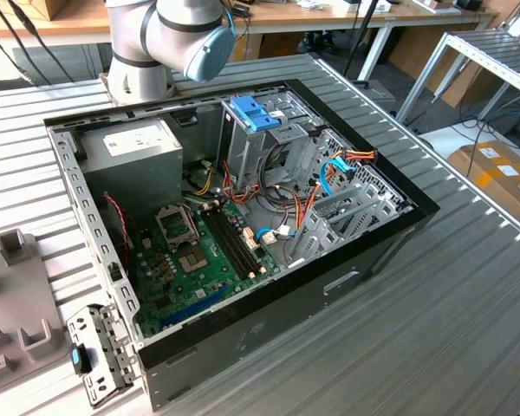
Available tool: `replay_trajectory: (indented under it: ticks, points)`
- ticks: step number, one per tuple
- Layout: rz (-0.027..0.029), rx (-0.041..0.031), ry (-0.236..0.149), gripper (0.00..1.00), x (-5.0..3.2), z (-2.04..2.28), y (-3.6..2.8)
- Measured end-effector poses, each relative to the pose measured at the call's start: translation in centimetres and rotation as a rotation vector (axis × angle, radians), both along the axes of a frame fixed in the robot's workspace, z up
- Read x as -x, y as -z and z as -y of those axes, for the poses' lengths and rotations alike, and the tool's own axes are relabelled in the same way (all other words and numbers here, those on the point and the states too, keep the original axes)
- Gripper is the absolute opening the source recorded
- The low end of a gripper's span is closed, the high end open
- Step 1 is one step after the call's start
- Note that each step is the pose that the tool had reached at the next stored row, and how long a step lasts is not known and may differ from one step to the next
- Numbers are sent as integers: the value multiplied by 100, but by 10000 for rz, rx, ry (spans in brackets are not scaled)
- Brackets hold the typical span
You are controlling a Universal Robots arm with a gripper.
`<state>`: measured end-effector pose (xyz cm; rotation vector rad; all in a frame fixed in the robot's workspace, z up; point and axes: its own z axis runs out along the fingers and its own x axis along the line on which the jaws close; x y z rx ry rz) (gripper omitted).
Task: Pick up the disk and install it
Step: 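Pick up the disk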
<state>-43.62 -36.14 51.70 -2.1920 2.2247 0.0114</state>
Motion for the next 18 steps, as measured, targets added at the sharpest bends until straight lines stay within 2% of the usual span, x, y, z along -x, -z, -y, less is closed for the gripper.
replay_trajectory:
  ticks: [4, 6, 13, 16, 18]
  points:
    - [0, 1, 1, 35, -95, 0, 0]
    - [0, 0, 0, 35, -211, 0, 0]
    - [-1, 1, 0, 35, -447, 0, -1]
    - [1, 0, -1, 35, -500, 0, 0]
    - [1, 0, 1, 35, -501, 0, 0]
